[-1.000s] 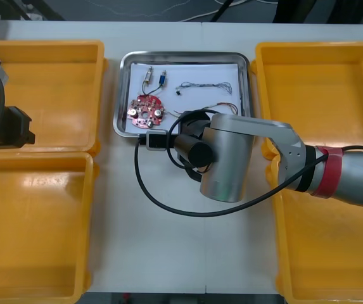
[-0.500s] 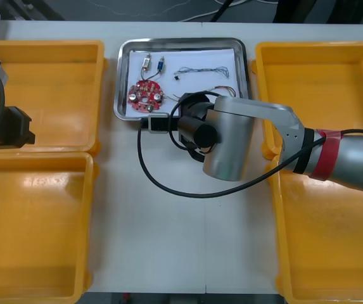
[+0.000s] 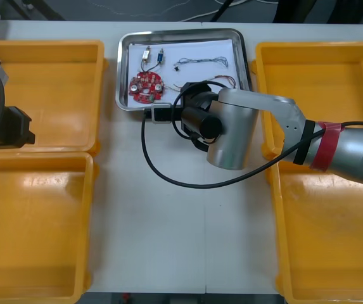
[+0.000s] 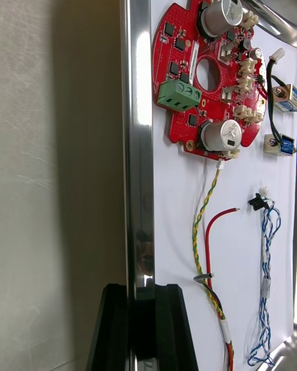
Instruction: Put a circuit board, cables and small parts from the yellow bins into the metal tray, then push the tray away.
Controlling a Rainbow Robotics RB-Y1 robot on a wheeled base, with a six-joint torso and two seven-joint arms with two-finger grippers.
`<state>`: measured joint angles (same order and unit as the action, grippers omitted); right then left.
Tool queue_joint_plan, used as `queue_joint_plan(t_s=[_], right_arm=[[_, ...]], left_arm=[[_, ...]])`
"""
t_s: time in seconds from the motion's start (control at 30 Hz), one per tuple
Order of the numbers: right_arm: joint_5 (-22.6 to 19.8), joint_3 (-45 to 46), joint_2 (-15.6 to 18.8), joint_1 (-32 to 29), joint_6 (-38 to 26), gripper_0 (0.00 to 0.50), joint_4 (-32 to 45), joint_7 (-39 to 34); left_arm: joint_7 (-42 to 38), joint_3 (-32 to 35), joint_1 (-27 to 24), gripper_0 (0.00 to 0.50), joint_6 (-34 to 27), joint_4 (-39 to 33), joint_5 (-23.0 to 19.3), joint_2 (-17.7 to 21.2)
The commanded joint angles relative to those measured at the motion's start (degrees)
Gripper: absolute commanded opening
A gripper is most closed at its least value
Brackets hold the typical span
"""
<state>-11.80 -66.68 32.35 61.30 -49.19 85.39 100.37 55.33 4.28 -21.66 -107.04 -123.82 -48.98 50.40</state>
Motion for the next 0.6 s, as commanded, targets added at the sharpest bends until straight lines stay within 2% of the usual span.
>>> queue_joint_plan(t_s=[0.03,0.47,0.5,0.53,0.6], right_arm=[[0.64,-0.64,-0.18,3.65,1.47,0.000,-1.19,2.28],[0.64,-0.64,-0.71,3.74,3.14,0.000,-3.30,1.84],[0.64,-0.64,-0.80,3.74,3.05,0.027,-3.30,1.84],[0.55,-0.64,-0.88,3.74,3.05,0.027,-3.30,1.84],[0.55,-0.64,-1.06,3.74,2.87,0.205,-3.30,1.84]], left_arm=[[4.26,1.79,1.01,0.500,-0.37,-0.81,0.55,2.60],[4.26,1.79,1.01,0.500,-0.37,-0.81,0.55,2.60],[4.26,1.79,1.01,0.500,-0.37,-0.81,0.55,2.60],[4.26,1.79,1.01,0.500,-0.37,-0.81,0.55,2.60],[4.26,1.79,1.01,0.500,-0.37,-0.81,0.55,2.60]])
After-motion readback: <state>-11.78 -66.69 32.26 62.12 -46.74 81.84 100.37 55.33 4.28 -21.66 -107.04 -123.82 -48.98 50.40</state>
